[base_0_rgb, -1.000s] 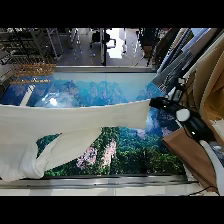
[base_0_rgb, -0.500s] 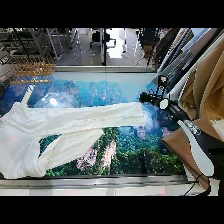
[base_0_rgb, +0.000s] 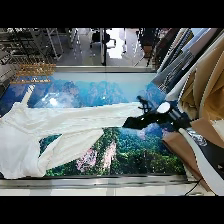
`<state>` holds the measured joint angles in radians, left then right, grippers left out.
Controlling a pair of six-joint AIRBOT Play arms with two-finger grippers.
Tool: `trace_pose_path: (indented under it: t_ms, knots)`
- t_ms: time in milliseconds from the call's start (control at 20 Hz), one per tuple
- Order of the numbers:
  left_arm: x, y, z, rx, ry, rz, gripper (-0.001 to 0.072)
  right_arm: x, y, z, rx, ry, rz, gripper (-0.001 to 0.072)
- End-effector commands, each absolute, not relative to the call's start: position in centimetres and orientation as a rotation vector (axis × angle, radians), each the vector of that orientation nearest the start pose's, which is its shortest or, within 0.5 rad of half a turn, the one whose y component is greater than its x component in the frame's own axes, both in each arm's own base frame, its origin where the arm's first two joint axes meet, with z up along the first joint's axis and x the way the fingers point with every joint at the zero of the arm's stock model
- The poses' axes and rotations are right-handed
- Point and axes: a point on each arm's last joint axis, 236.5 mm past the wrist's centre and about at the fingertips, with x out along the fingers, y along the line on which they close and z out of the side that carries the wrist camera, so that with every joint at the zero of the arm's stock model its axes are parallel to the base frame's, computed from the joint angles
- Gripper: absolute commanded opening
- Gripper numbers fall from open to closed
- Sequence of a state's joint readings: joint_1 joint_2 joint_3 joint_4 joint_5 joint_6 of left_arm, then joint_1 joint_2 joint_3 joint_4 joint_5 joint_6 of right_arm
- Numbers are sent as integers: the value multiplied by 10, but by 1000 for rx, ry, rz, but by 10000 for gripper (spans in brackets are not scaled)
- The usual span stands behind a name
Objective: Fold the clothes and pants, and hang the long-sleeved shirts on hangers.
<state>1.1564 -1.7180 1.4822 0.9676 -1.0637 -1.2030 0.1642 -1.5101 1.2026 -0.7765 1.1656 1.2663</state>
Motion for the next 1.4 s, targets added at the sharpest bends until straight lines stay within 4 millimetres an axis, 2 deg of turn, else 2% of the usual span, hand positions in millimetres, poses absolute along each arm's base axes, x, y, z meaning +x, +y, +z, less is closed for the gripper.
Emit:
trace_pose_path:
  t_ms: [0,100,250,450,550,750,800,850,900,950,1000,1050,1100,1150,1200,1250,1300,1350]
  knots:
    - [274,403,-55,-919,948,608,522,304,292,-11,561,1508,811,443]
    - [281,399,-62,-919,963,592,522,299,319,-31,555,1501,762,443]
    - [291,391,-72,-949,965,564,522,312,350,-58,555,1425,691,443]
    - [295,382,-87,-1004,986,530,521,313,371,-90,532,1414,645,438]
    - [295,381,-91,-1012,992,528,521,315,386,-97,515,1414,662,422]
    - [296,379,-96,-1022,996,519,216,330,414,-105,535,1411,660,419]
    - [297,378,-97,-1027,997,513,181,332,418,-108,548,1418,651,416]
    - [297,377,-98,-1032,998,509,144,334,423,-110,549,1419,654,343]
    - [298,375,-97,-1035,995,501,81,338,426,-108,549,1404,657,233]
    - [302,373,-94,-1041,986,481,13,339,428,-104,539,1395,670,18]
    - [306,369,-89,-1041,973,445,12,338,424,-98,485,1396,696,13]
    - [311,367,-81,-1040,949,417,11,332,413,-93,369,1404,724,12]
    - [318,369,-66,-1026,902,397,10,326,383,-88,204,1432,697,12]
    - [325,371,-49,-1003,851,380,9,323,336,-83,26,1471,591,12]
    - [330,373,-35,-975,818,372,9,324,272,-67,-177,1497,411,12]
    - [332,373,-25,-945,806,369,9,325,215,-36,-335,1489,253,12]
    - [333,370,-20,-916,815,359,9,326,173,4,-415,1447,148,12]
    - [334,361,-22,-902,849,340,9,330,161,38,-384,1376,129,12]
